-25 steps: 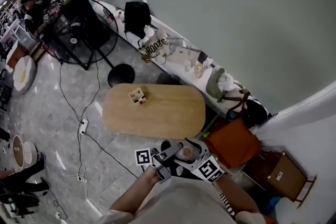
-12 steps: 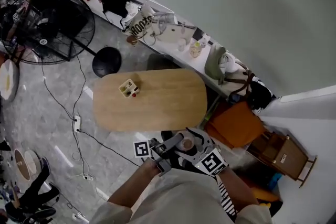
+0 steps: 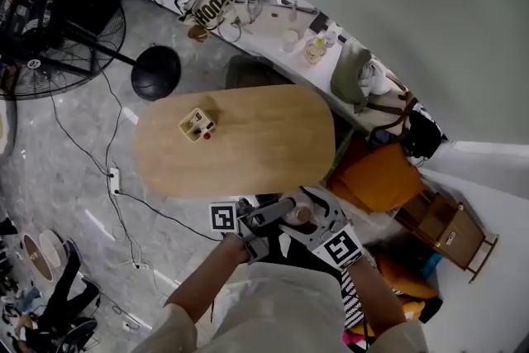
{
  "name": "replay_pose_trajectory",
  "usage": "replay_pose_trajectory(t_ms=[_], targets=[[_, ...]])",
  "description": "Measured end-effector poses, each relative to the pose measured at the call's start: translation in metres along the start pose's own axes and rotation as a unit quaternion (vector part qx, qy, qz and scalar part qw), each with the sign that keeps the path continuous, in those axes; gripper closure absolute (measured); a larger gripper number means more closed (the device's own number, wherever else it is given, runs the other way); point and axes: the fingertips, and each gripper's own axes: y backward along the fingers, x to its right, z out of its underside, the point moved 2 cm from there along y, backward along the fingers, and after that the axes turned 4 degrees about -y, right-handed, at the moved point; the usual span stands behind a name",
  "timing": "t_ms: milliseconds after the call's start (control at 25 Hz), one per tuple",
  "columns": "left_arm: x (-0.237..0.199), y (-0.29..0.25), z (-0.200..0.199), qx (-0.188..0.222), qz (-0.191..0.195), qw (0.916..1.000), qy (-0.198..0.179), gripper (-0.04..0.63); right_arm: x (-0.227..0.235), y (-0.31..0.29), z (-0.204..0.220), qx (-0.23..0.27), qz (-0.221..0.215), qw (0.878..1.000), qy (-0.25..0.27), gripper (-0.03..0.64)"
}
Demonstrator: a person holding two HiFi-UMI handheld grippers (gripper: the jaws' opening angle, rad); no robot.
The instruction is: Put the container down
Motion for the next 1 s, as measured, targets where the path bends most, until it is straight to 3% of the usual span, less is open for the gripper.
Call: replay_pose_trajectory(t_ms=[240, 520, 720, 1000], targets=[[-0.046, 0.002, -0.029, 0.010, -0.014, 0.9998, -0.004, 0.290, 0.034, -0.031, 0.031, -0.009, -0.007, 1.000, -0.015, 0.229], [-0.103, 0.002, -0.045, 0.057, -0.051, 0.9961, -0.044, 0.290, 0.074, -0.050, 0.087, -0.025, -0.042, 0.998, -0.038, 0.229], [-0.157, 0.014, -0.050, 0.097, -0.074, 0.9920, -0.031, 0.290, 0.105, -0.067, 0.125, -0.033, -0.055, 0.996, -0.059, 0.229], [-0.223, 0.053, -0.052, 0.125, -0.120, 0.9843, -0.030, 0.290, 0.152, -0.098, 0.190, -0.051, -0.039, 0.996, -0.067, 0.229]])
